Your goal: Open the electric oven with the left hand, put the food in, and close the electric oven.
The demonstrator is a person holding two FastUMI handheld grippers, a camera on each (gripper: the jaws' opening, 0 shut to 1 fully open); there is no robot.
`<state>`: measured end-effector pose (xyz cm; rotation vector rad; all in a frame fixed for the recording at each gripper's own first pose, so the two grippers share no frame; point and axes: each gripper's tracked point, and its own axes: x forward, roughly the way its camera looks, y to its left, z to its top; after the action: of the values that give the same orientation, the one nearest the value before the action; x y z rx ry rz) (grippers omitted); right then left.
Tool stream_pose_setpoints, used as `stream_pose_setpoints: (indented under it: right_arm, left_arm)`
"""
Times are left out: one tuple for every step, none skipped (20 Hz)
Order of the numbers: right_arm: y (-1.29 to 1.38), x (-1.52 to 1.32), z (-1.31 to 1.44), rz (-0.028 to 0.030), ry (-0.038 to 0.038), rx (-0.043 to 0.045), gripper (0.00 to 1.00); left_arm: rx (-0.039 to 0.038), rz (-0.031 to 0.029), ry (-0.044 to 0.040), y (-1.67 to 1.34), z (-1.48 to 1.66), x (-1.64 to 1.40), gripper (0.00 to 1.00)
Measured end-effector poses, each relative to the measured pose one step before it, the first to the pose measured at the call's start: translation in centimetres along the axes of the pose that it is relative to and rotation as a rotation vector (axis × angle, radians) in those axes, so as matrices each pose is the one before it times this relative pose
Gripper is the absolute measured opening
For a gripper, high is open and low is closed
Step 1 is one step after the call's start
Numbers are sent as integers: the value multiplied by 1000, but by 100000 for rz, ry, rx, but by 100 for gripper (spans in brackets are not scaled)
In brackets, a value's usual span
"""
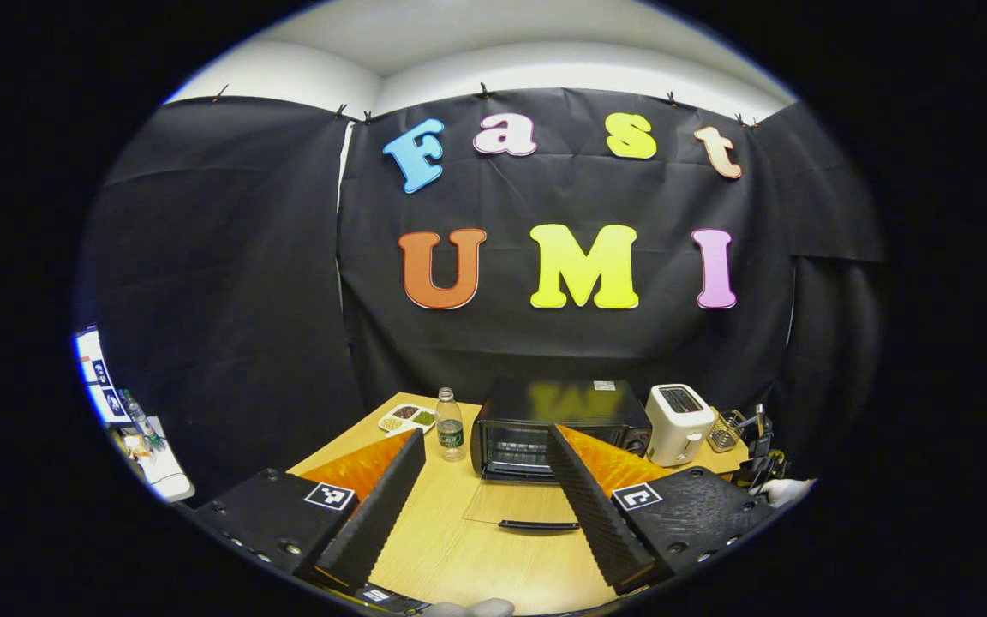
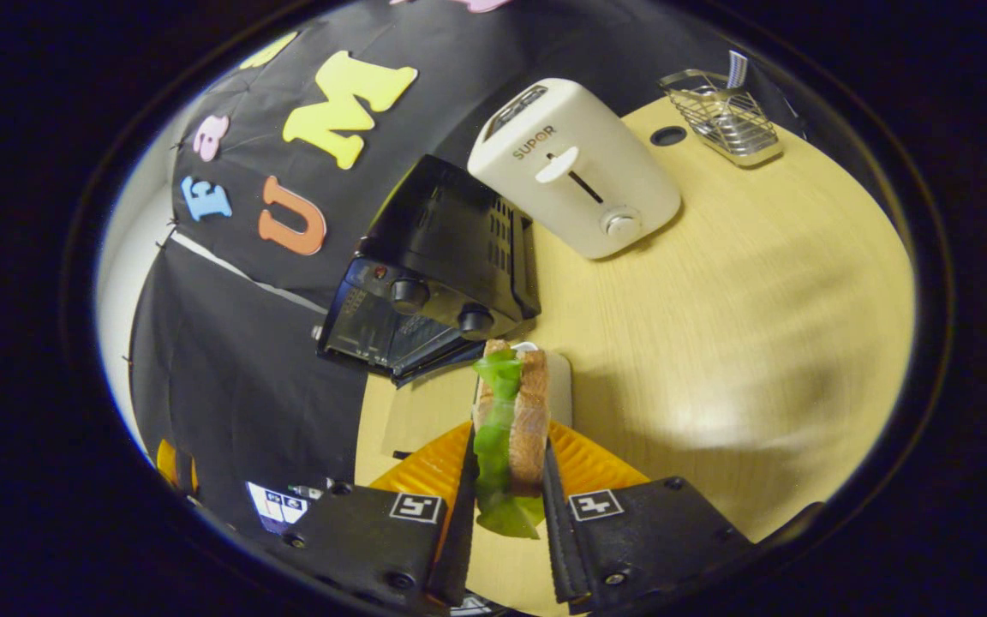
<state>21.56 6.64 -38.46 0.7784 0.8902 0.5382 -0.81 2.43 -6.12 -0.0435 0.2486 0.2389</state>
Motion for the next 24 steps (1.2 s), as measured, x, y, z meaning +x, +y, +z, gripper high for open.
stream_pose_setpoints:
  right_arm:
    - [809,-472,414,122,-1055,-2759,31]
    - [872,-637,466,102,-1556,-2427,41]
    - [1380,-679,638,980,-1898,-2216,31]
    - [1610,-636,706,1555,-2399,-1657,40]
    - [1687,-384,725,1735,-2795,-1529,40]
    - [1730,-291,628,1607,-3109,-914,40]
    - [1799,-43,481,1000,-3058,-2,40]
    - [1621,221,288,965,-3681,1104,40]
    - [1585,582,150,790,-3680,2771,40]
    - [1359,696,-347,433,-2937,3536,40]
    - [1066,1054,-417,374,-3245,3340,40]
    - [782,1181,-669,-94,-2773,3567,40]
    - [543,1279,-731,-705,-2969,4557,40]
    - [523,1104,-951,-211,-2906,4390,40]
    - [407,1059,-986,475,-3263,3859,40]
    - [261,992,-771,-56,-4803,3857,40]
    - [-22,1064,-1039,-696,-3450,2807,40]
    - [-281,1014,-1318,-1205,-2825,2181,40]
    - [-447,1096,-1267,-1624,-1684,2088,40]
    - [-397,962,-1118,-1936,-1489,2918,40]
    - [-273,960,-901,-523,-1521,4163,40]
    - [-120,764,-658,-86,-2258,4789,40]
    - [16,921,-439,428,-2530,3703,40]
    - [-232,870,-869,-235,-580,1053,40]
  left_arm:
    - [280,-11,208,43,-353,22,93]
    - [316,-153,620,156,-332,127,94]
    - [296,-378,286,103,-282,85,94]
    - [281,-376,76,220,-208,104,94]
    - [744,-400,327,351,-203,62,94]
    - [1159,-835,-941,339,23,63,94]
    - [539,-1794,-316,95,-61,241,94]
    - [-9,-2475,-146,48,-96,375,94]
    - [-337,-2080,872,197,-264,331,94]
    - [-341,-2204,981,170,-142,344,94]
    - [375,-1985,122,399,-23,306,94]
    - [1109,-2016,652,390,-51,376,94]
    - [1505,-1852,1020,396,-224,294,94]
    - [1572,-1522,1120,547,-130,171,94]
    - [1402,-1569,657,576,-211,116,94]
    - [1353,-1762,530,473,57,47,94]
    - [1529,-1461,366,526,16,-149,94]
    - [1560,-1450,-265,479,257,-48,94]
    - [1467,-1343,-213,450,201,-282,94]
    - [1056,-409,-253,576,188,-272,94]
    - [375,-1190,-11,326,-72,-180,95]
    - [493,-1338,-72,170,41,-257,95]
    - [669,-1243,63,30,106,-198,95]
    - [1102,-1195,-48,127,-124,-200,96]
